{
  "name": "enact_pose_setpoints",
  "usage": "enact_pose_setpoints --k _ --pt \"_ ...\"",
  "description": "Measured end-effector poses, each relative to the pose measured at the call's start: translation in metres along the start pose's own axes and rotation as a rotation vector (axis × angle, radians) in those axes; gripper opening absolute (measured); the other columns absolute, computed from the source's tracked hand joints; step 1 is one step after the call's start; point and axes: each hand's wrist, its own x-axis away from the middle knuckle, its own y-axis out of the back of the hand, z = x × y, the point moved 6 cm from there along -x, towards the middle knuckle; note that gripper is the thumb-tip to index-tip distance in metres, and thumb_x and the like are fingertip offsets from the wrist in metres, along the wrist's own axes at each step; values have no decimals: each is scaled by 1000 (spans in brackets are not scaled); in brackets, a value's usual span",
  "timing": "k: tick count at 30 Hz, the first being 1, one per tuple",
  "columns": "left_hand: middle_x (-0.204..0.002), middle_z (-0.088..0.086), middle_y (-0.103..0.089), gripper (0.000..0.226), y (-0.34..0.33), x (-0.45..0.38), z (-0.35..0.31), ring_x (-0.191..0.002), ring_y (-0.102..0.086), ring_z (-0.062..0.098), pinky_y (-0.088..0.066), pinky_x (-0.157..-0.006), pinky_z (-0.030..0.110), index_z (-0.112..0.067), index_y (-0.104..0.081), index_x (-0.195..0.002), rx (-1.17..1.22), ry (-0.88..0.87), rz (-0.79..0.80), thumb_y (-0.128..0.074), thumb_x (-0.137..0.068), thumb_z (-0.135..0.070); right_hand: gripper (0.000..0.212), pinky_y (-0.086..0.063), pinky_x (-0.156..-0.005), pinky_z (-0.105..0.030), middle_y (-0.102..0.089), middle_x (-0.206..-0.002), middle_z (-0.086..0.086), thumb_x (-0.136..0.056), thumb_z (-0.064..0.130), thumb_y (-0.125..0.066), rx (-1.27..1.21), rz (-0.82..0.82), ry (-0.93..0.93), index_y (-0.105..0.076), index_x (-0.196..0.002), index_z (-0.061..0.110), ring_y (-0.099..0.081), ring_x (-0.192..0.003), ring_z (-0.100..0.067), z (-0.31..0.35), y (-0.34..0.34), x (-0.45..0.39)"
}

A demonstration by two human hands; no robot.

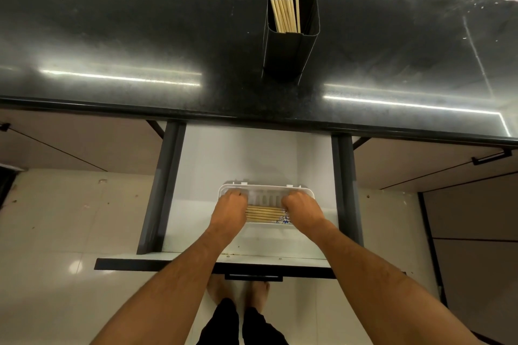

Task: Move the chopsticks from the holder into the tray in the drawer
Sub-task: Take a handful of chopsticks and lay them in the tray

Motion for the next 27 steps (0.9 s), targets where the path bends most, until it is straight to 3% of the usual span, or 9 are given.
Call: enact_pose_setpoints --k 6,9,11,15,17,19,21,24,27 --pt "-127 4 -68 28 12 6 -5 -110 -66 20 -57 -94 30 -14 -67 -122 17 -40 -63 -61 -96 -6 23 -59 -93 -35 -70 -114 -6 -89 10 -75 -106 -42 34 -73 -112 15 -67 -100 -22 -3 8 6" --pt "-116 5 -71 25 32 19 -10 -107 -66 21 -56 -96 33 -11 -70 -115 93 -163 -292 -67 -91 -4 15 -61 -82 -34 -73 -99 -6 -92 5 -70 -230 -314 113 -73 -106 10 -66 -86 -20 -4 30 17" --pt "-112 0 -69 22 47 27 -7 -103 -63 16 -56 -94 27 -13 -68 -113 205 -173 -487 -64 -93 -4 13 -59 -78 -25 -71 -93 -2 -94 7 -67 -397 -524 25 -72 -106 10 -65 -82 -13 -18 41 29" --pt "-114 -8 -62 21 61 31 30 -102 -58 7 -47 -82 13 -22 -65 -117 650 406 -702 -53 -102 -13 16 -54 -73 -20 -66 -88 7 -101 16 -57 -905 -771 -613 -71 -108 11 -64 -82 -6 -69 35 52" --pt "-110 8 -68 19 41 29 54 -93 -62 18 -48 -70 21 -11 -67 -109 824 785 -606 -50 -103 -17 31 -54 -72 -30 -65 -87 -2 -105 25 -50 -1028 -636 -921 -69 -110 1 -67 -84 -21 -84 13 55" --pt "-103 17 -68 26 18 31 65 -82 -60 24 -45 -58 28 -3 -65 -101 877 1031 -365 -47 -104 -21 46 -57 -79 -39 -64 -95 -12 -106 38 -45 -1129 -367 -1081 -64 -113 -3 -66 -92 -29 -83 -8 55" --pt "-96 16 -65 32 8 32 66 -77 -58 25 -43 -56 30 1 -66 -104 878 1069 -227 -47 -104 -25 52 -60 -82 -43 -69 -101 -15 -106 48 -39 -1226 -229 -1067 -63 -111 2 -70 -94 -30 -75 -19 52" --pt "-87 12 -62 33 4 31 65 -70 -57 21 -43 -57 31 -2 -65 -97 868 1048 -233 -48 -103 -30 48 -62 -67 -36 -73 -86 -11 -105 51 -35 -1281 -192 -994 -63 -97 13 -74 -73 -22 -66 -18 50" --pt "-82 10 -61 30 2 33 65 -63 -52 18 -37 -51 29 -4 -64 -92 853 1052 -212 -50 -103 -29 45 -59 -62 -35 -71 -81 -8 -105 51 -36 -1221 -182 -993 -60 -92 16 -72 -69 -20 -63 -18 50"
